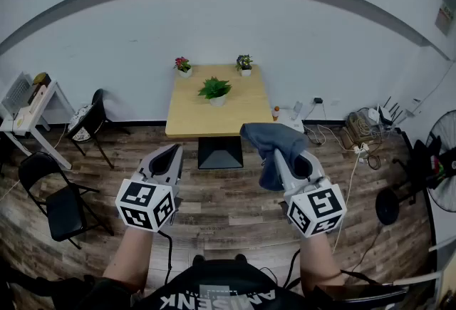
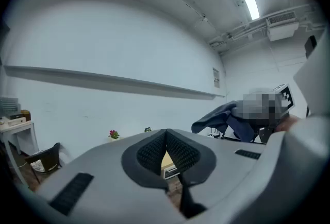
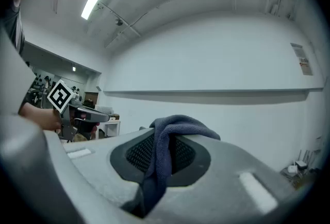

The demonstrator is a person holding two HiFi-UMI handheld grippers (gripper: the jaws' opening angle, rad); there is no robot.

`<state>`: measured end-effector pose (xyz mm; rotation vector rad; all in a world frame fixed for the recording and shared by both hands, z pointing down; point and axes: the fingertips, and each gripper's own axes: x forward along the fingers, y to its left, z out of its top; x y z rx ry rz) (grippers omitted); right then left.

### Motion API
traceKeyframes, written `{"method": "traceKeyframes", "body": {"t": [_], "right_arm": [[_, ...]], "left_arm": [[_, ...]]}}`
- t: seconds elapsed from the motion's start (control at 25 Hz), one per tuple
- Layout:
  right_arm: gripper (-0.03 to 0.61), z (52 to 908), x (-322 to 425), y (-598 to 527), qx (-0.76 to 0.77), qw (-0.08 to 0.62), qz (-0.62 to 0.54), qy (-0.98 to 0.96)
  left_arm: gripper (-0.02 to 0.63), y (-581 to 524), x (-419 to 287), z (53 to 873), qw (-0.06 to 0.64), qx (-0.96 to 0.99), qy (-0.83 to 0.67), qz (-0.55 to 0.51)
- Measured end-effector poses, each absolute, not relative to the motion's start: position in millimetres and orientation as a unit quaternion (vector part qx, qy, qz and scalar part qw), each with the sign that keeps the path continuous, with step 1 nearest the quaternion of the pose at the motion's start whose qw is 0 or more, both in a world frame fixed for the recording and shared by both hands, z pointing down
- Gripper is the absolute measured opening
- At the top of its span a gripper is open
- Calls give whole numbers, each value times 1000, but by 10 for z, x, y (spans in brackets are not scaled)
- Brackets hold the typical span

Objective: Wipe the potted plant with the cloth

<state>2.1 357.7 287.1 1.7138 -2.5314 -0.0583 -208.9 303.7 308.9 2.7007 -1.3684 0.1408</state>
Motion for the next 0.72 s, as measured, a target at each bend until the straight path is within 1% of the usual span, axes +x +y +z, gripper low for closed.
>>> {"method": "traceKeyframes", "body": {"t": [0.32,0.56,0.72], "right_arm": [[43,2868,10,3613,566,42,-13,-823],[43,2866,-29,3652,565,5,12,-825],[43,2884,-72,3637,568,1,20,-823]], "left_arm": [[3,3107,-2094,3104,59,896,-437,46],[3,3141,-2156,3069,57,898,-434,33],[3,3116,-2224,3062,57,898,-435,27]]}}
